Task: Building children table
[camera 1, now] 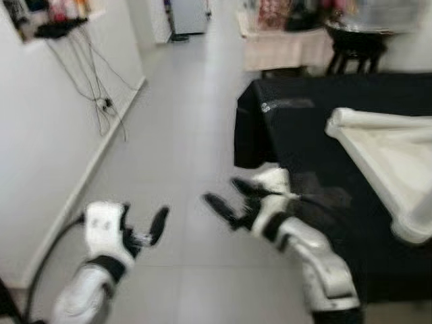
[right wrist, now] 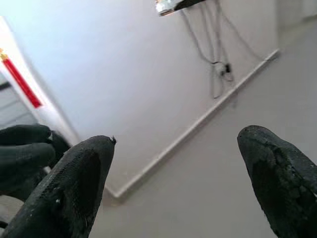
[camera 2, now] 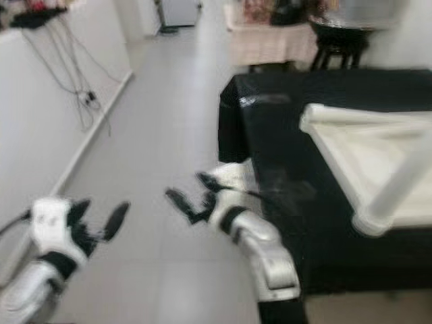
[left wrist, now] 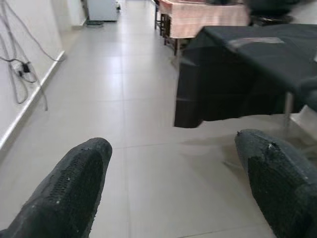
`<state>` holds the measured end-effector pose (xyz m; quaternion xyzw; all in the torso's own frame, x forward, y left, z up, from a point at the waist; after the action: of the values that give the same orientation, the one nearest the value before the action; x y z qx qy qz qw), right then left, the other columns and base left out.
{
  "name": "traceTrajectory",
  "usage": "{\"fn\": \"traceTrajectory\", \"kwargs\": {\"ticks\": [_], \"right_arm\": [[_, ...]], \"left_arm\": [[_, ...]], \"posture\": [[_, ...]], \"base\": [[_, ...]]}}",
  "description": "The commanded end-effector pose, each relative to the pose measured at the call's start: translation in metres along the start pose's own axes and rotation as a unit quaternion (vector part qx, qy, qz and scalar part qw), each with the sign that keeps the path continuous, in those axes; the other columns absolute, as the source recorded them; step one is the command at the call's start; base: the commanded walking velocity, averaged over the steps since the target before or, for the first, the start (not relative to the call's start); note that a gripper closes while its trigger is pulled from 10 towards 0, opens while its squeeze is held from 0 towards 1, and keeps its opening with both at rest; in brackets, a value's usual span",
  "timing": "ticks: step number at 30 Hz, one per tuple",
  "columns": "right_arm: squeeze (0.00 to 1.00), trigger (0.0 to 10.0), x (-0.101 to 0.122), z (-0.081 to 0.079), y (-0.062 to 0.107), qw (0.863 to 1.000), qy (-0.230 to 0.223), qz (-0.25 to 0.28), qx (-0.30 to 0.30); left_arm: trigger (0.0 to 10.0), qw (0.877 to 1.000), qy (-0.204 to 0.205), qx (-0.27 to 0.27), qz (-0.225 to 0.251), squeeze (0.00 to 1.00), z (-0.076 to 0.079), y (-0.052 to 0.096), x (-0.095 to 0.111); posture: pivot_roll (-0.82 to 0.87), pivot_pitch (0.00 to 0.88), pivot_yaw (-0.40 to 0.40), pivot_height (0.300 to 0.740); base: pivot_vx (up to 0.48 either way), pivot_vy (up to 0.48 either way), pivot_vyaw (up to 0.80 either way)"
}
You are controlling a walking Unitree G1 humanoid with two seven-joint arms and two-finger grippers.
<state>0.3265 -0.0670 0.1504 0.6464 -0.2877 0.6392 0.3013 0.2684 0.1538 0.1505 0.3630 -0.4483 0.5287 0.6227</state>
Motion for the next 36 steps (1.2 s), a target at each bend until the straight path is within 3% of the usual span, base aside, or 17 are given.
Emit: {"fn": "traceTrajectory", "kwargs": {"ticks": [1, 8, 21, 25, 31, 36], "right_arm": [[0.0, 10.0, -0.004, 0.01, 0.003, 1.0, -0.003, -0.009, -0.022], [0.0, 10.0, -0.004, 0.009, -0.001, 0.999, -0.008, -0.005, -0.032], [0.0, 10.0, -0.003, 0.01, -0.009, 0.997, -0.047, 0.008, -0.054], [0.0, 10.0, -0.002, 0.009, -0.011, 0.997, -0.048, 0.01, -0.053], [0.0, 10.0, -0.001, 0.007, -0.011, 0.998, -0.044, 0.014, -0.053], [0.0, 10.0, 0.001, 0.002, -0.009, 0.998, -0.039, 0.018, -0.051]], "left_arm": [[10.0, 1.0, 0.02, -0.02, -0.009, 0.0, 0.007, -0.004, -0.007], [10.0, 0.999, 0.032, -0.029, -0.011, 0.0, 0.005, -0.007, -0.007], [10.0, 0.999, -0.009, -0.037, -0.015, 0.0, 0.008, -0.007, -0.004], [10.0, 0.999, 0.018, -0.045, 0.002, 0.0, 0.012, -0.004, 0.004], [10.0, 0.998, 0.021, -0.056, 0.005, 0.0, 0.017, -0.002, 0.007], [10.0, 0.997, 0.019, -0.072, 0.003, 0.0, 0.022, -0.01, 0.007]], "posture": [[-0.04, 0.045, 0.066, 0.74], [-0.04, 0.053, 0.075, 0.74], [-0.04, 0.058, 0.099, 0.74], [-0.04, 0.054, 0.108, 0.74], [-0.03, 0.056, 0.114, 0.74], [-0.05, 0.06, 0.125, 0.74]], "base": [[0.0, 0.0, 0.0], [0.0, 0.0, 0.0], [0.0, -0.064, 0.0], [0.0, -0.324, 0.0], [0.0, 0.0, 0.0], [0.0, 0.0, 0.0]]}}
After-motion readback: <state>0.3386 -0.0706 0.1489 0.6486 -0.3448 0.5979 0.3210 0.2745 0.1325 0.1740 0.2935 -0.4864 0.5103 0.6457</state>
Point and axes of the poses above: a point about 5 cm out from each wrist's last joint towards the gripper, its own y axis pointing back from the gripper into the wrist, its own x axis along the axis of the wrist's last joint, z = x × y, the point moved 5 cm from there along -y, pointing out of the wrist towards the gripper, and after that the axes turned 11 degrees about y, right-handed, at the moved point
